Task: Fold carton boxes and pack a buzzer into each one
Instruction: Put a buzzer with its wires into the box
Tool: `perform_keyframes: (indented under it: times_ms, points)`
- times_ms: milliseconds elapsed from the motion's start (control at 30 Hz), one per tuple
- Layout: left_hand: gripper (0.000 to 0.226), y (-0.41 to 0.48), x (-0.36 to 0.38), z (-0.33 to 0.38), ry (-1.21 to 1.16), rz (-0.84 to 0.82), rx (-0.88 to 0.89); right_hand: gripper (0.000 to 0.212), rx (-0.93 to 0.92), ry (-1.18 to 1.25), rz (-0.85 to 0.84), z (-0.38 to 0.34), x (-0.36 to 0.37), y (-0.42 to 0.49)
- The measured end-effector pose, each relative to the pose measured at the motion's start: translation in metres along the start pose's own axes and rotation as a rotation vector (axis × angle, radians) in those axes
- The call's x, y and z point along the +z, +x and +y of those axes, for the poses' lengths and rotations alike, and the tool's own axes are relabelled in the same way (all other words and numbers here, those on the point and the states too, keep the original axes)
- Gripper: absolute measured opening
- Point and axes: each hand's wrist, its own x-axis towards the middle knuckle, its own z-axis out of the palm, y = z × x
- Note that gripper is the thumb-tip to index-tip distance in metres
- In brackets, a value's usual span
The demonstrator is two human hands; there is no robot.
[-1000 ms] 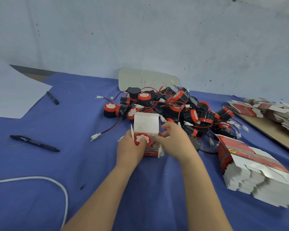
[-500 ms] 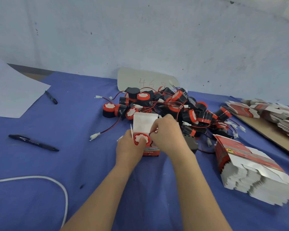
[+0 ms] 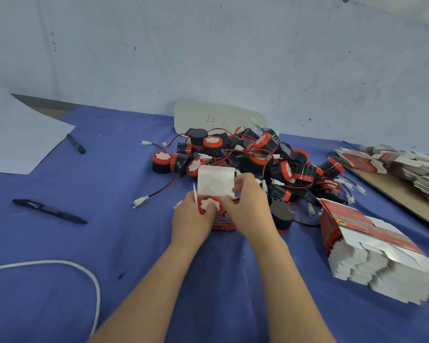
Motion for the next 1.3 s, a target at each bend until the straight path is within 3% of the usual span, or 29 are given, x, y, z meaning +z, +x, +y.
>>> perform_keyframes:
  times_ms: [300,533,667,767,967,1133,1300]
  points:
    - [0.026,0.000,0.001,0.000,0.000,0.001,-0.006,0.078,0.059,0.091,0.254,0.007,0.006,-0.002]
    - [0.021,-0.001,0.001,0.000,0.007,-0.005,-0.011,0.076,-0.026,0.347,0.435,-0.005,0.005,-0.001]
    - [0.027,-0.001,0.000,0.001,0.012,0.000,-0.015,0.076,0.058,0.638,0.386,-0.007,0.004,0.000]
    - [0.026,-0.001,0.000,0.001,0.026,-0.005,-0.013,0.082,0.143,0.871,0.245,-0.005,0.002,0.002]
    - [0.023,-0.001,-0.001,0.002,0.021,0.001,-0.013,0.069,0.226,1.022,0.025,0.002,0.000,0.003]
    - [0.019,-0.003,-0.001,0.004,0.011,0.004,-0.008,0.045,0.137,0.607,-0.126,0.004,0.001,0.001]
    - [0.028,-0.003,-0.001,0.003,0.001,0.005,-0.012,0.020,-0.025,0.150,-0.056,0.000,0.006,-0.001]
